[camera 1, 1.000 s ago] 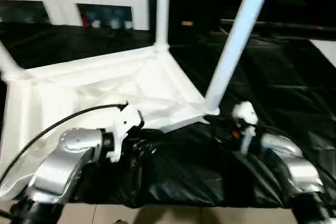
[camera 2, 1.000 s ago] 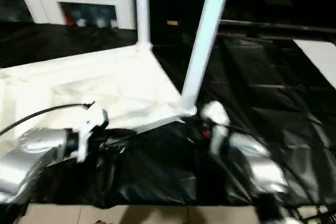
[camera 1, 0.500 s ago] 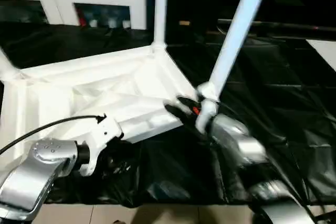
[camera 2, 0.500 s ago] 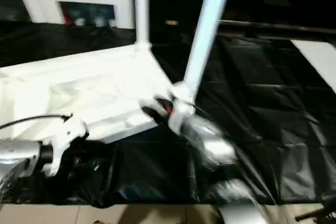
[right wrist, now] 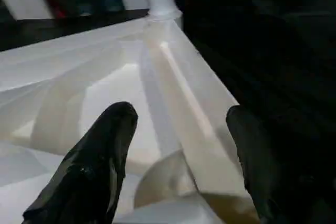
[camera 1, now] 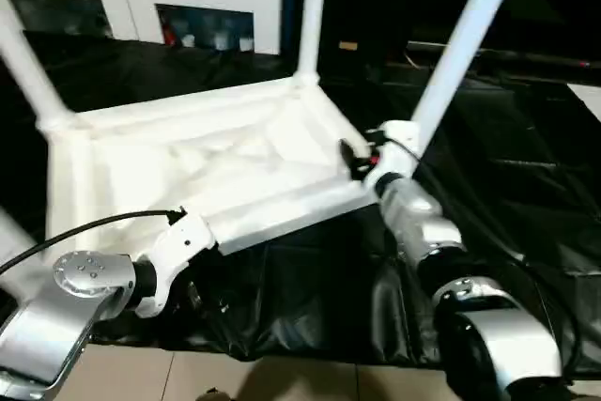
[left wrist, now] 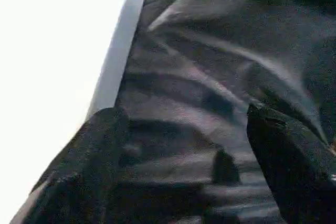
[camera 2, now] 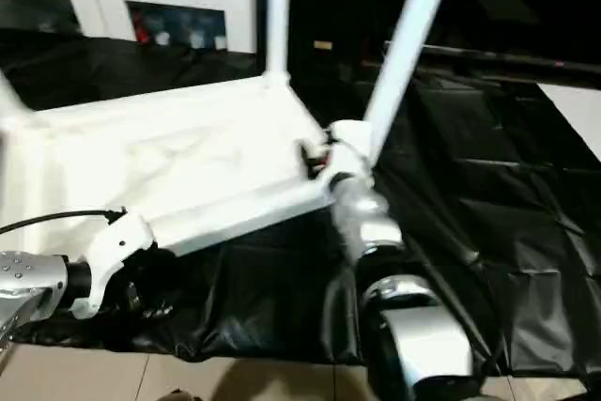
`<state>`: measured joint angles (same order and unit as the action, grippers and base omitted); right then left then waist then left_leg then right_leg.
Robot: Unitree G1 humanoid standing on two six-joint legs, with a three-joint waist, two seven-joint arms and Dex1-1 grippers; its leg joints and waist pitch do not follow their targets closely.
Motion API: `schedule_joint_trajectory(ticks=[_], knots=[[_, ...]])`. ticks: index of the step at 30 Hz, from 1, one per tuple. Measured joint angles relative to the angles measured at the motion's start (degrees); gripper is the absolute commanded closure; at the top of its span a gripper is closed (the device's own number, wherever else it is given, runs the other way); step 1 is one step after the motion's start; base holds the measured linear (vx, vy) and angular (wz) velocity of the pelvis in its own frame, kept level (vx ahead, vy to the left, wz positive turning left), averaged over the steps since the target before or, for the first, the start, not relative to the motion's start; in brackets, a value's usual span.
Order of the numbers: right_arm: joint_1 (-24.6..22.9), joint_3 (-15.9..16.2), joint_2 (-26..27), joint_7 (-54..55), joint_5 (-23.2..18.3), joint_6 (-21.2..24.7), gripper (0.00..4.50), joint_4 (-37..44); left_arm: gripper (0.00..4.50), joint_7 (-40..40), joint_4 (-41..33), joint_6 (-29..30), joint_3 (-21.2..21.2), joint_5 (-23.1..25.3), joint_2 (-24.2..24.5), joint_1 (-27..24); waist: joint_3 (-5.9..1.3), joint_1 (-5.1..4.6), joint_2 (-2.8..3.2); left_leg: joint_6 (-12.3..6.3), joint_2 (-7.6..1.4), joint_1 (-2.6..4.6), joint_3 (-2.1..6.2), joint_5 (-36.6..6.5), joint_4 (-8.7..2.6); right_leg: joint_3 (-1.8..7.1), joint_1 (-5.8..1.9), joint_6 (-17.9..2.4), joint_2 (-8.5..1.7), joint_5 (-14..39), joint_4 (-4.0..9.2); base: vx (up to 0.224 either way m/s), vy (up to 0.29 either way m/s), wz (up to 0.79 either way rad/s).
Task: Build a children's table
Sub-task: Rotate leg to tighten, then rotate table base
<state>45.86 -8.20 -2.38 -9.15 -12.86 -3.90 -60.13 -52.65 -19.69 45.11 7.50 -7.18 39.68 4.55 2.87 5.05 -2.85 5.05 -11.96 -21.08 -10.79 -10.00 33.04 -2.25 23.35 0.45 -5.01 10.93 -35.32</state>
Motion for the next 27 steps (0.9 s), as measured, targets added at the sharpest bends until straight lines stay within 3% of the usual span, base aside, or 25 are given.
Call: schedule_joint_trajectory(ticks=[14, 20, 23, 27], knots=[[1.36, -3.93, -9.75, 3.93, 0.19, -4.49, 1.37, -7.81, 0.02, 7.92, 9.52, -8.93, -1.09, 2.40, -3.19, 2.18, 0.05, 0.23, 0.08, -0.04, 0.01, -0.37, 0.08, -0.02, 0.64, -0.02, -0.09, 0.03, -0.06, 0.00, -0.14, 0.000, 0.000, 0.00], [1.36, -4.79, -12.25, 2.89, 0.34, -6.04, 1.37, -8.03, 0.02, 9.18, 10.57, -19.39, -7.05, -0.49, -7.24, -2.44, 0.12, -0.20, 0.31, -0.05, -0.03, -0.38, 0.16, -0.02, 0.69, -0.06, -0.05, 0.04, 0.08, 0.01, -0.14, 0.000, 0.000, 0.00], [0.40, -3.31, -12.08, -2.33, 1.51, -7.18, 1.37, -6.47, 0.02, 9.22, 10.53, -23.36, -10.72, -3.62, -9.33, -6.62, 0.13, -0.90, 0.60, -0.05, -0.04, -0.35, 0.26, -0.03, 0.66, -0.04, -0.04, 0.03, 0.17, 0.01, -0.14, 0.000, 0.000, 0.00], [-5.11, 0.77, -11.66, -12.60, 2.06, -8.14, 1.37, -0.56, 0.02, 8.73, 10.55, -24.72, -16.21, -8.45, -11.15, -10.55, 0.15, -1.43, 0.63, -0.04, -0.17, -0.37, 0.56, -0.03, 0.66, -0.05, -0.05, 0.02, 0.46, 0.00, -0.09, 0.000, 0.000, 0.00]])
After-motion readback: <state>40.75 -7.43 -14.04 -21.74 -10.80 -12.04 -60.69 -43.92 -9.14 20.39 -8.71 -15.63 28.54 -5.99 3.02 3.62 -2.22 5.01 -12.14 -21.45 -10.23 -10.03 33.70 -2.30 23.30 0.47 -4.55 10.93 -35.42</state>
